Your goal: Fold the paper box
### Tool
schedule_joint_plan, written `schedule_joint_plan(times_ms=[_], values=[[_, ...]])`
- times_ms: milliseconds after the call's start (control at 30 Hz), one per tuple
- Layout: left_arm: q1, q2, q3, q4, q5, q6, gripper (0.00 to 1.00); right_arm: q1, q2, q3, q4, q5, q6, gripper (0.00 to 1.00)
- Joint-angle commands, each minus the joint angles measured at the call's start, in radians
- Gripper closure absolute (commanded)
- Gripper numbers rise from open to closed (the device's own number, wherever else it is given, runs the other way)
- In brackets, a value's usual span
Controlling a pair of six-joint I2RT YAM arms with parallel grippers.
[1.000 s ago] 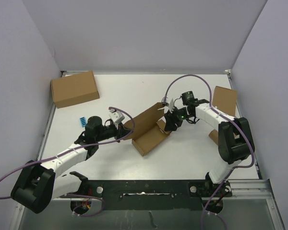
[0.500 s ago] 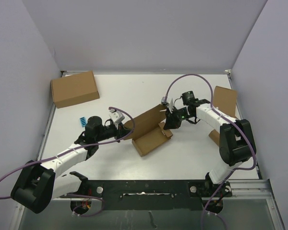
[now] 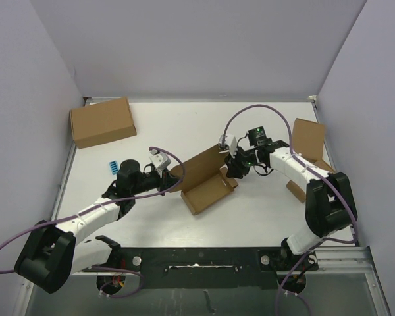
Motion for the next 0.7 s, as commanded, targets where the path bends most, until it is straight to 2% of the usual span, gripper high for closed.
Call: schedule_joint_plan(times_ms=[0, 133, 300, 467, 667], values=[[0.005, -0.024, 0.044, 0.044, 0.013, 0.002, 1.0, 0.011, -0.041, -0.003, 0.056, 0.071, -0.023, 0.64], [0.005, -0.027, 0.044, 0.041, 0.013, 0.002, 1.0, -0.011, -0.018, 0.008, 0.048, 0.043, 0.004, 0.47], [0.006, -0.029, 0.043, 0.04, 0.009, 0.005, 1.0, -0.077, 0.017, 0.023, 0.023, -0.084, 0.061, 0.36], [0.005, -0.025, 0.044, 0.043, 0.013, 0.003, 1.0, -0.134, 0.07, 0.032, 0.003, -0.205, 0.104, 0.34], [0.006, -0.024, 0.045, 0.043, 0.014, 0.003, 1.0, -0.142, 0.128, 0.038, 0.0, -0.31, 0.134, 0.41]])
